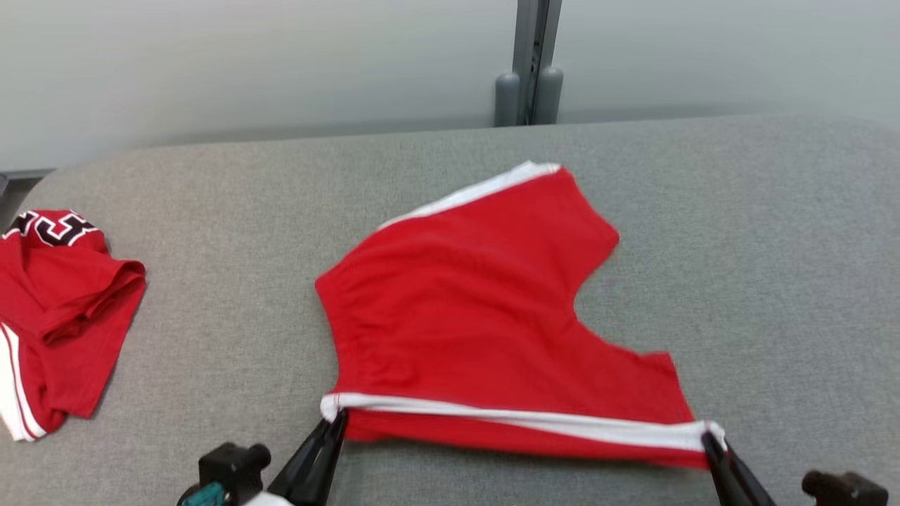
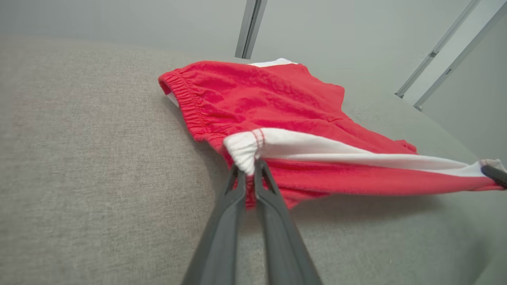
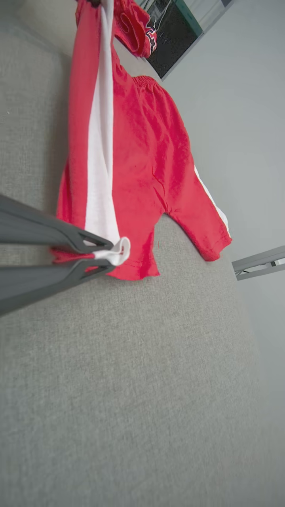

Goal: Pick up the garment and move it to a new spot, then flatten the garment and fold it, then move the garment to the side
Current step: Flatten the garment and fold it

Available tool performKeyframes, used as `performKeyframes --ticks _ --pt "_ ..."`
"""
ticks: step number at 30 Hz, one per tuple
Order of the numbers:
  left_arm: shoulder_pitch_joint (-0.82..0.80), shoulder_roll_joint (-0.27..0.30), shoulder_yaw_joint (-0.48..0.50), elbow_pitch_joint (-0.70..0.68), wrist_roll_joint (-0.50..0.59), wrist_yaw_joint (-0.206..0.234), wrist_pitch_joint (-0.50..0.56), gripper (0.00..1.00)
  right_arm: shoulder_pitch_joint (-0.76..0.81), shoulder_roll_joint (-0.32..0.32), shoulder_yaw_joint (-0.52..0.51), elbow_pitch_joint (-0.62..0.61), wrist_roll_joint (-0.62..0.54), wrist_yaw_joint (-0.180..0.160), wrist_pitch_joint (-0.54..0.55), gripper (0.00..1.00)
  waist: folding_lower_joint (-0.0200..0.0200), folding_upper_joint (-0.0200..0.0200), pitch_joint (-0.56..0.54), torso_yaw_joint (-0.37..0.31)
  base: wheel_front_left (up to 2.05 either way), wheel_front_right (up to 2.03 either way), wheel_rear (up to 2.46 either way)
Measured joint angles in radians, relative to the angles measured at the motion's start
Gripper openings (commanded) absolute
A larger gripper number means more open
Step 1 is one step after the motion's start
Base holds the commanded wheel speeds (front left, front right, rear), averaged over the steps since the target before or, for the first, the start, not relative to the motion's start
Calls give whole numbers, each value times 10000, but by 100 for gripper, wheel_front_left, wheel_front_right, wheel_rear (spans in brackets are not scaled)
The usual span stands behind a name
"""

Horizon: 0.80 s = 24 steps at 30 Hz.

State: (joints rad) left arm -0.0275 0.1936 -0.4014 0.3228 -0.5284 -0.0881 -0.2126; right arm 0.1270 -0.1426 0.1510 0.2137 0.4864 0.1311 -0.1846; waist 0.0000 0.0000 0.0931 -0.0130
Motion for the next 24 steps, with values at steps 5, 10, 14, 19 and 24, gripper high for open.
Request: performKeyframes --ticks 5,10,14,19,24 --pt "1006 510 67 -1377 -17 520 681 0 1313 385 -502 -1509 -316 0 1009 0 0 0 -237 -72 0 0 0" --pt "1492 715 136 -2497 -63 968 1095 0 1769 644 -943 -2439 -623 0 1618 0 -1 0 -242 -101 0 0 0" --pt "1491 704 176 -2930 -73 1216 1300 0 1632 732 -1137 -2638 -838 0 1756 0 0 0 -139 -54 0 0 0" --pt "1001 583 305 -3177 -88 1346 1335 0 386 508 -1099 -2562 -1045 0 1793 0 0 0 284 39 0 0 0" --pt "-83 376 495 -3283 -127 1392 1310 0 -1871 -245 -809 -1975 -1093 0 1605 0 0 0 1012 193 0 0 0"
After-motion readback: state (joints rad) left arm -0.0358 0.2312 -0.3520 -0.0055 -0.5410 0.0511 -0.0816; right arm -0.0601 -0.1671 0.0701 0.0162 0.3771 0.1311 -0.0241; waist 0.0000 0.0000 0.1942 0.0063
